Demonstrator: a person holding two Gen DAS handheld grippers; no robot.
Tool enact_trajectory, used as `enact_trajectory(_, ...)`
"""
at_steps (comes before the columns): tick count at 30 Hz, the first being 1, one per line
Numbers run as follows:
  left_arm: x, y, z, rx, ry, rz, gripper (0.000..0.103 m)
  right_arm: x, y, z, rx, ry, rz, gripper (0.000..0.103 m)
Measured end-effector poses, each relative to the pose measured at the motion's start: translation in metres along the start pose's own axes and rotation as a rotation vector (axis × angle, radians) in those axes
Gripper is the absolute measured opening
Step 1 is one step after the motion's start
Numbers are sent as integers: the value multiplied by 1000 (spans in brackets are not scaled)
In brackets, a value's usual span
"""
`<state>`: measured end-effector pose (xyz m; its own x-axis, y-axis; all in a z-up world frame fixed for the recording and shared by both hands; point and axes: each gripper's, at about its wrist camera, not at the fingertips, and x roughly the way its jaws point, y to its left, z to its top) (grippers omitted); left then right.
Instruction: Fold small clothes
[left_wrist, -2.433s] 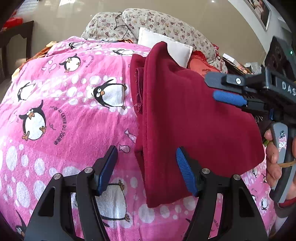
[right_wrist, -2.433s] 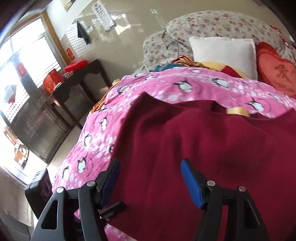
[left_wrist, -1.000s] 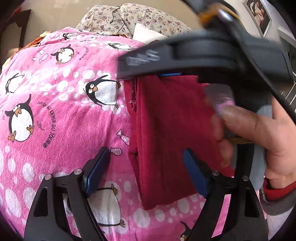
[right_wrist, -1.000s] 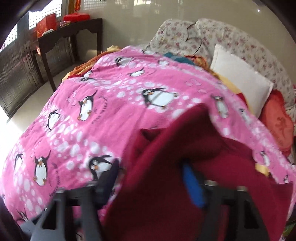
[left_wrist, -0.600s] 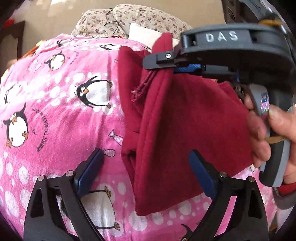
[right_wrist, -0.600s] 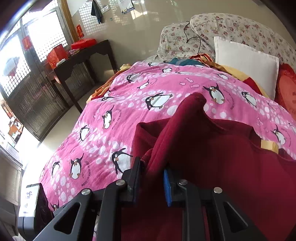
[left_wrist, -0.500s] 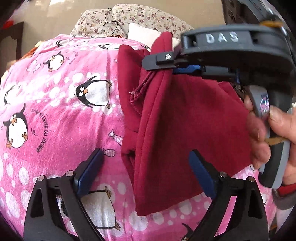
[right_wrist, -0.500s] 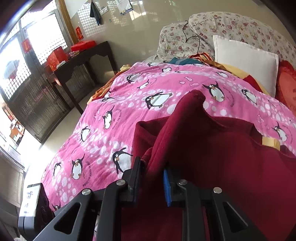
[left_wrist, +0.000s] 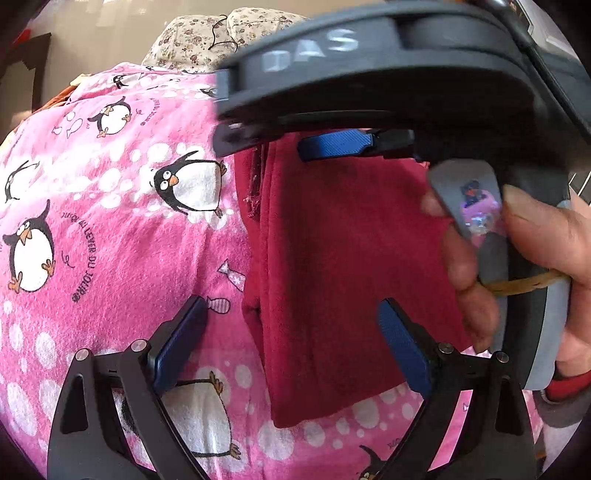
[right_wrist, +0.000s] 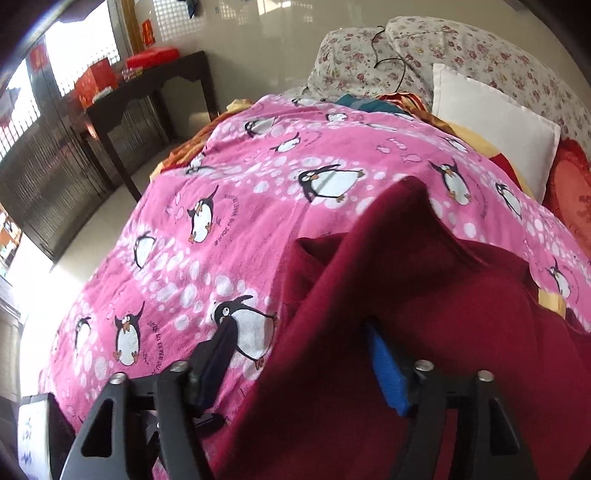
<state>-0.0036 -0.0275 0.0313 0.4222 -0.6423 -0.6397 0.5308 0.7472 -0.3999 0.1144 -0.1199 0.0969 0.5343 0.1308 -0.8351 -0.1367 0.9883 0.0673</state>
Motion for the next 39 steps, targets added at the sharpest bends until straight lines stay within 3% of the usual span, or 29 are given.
enact_trajectory(3,-1,2,2,-4,0,-3,94,10,10,2,-52,3,-62,77)
enact_trajectory(4,-1,4,3,-4,1,-3,94,12,12,3,-68,-7,-78,74)
enact_trajectory(5,0,4,4,-2,1,-1,94,13,14,3,-86,-20,-101,66)
enact_trajectory(6,0,4,4,-1,1,0,94,12,15,3,-115,-41,-167,44)
enact_trajectory(7,1,5,4,-2,1,-1,94,11,13,3,-128,-55,-187,40)
enact_trajectory(10,-1,6,4,-6,-6,-10,94,-2,-5,-2,-72,-76,-94,25)
enact_trajectory(12,-5,9,3,-17,-23,-21,94,-17,-17,-6,-33,-91,-21,22)
enact_trajectory(16,-11,13,2,-38,-64,-21,94,-48,-40,-17,35,-140,83,19)
enact_trajectory(20,0,7,4,-25,-38,14,94,-57,-50,-24,77,-154,137,19)
enact_trajectory(23,1,-3,4,12,-26,-1,93,-60,-55,-32,97,-170,162,19)
enact_trajectory(24,0,-7,4,22,-19,-24,90,-61,-57,-33,102,-171,169,18)
enact_trajectory(27,6,-19,5,57,49,-74,47,-64,-61,-36,115,-185,191,18)
enact_trajectory(31,0,-35,1,157,41,-38,29,-74,-64,-40,102,-206,195,17)
enact_trajectory(34,-15,-46,5,159,20,-94,24,-92,-74,-44,107,-242,189,16)
enact_trajectory(39,-37,-91,17,213,-11,-194,24,-136,-104,-57,119,-302,175,15)
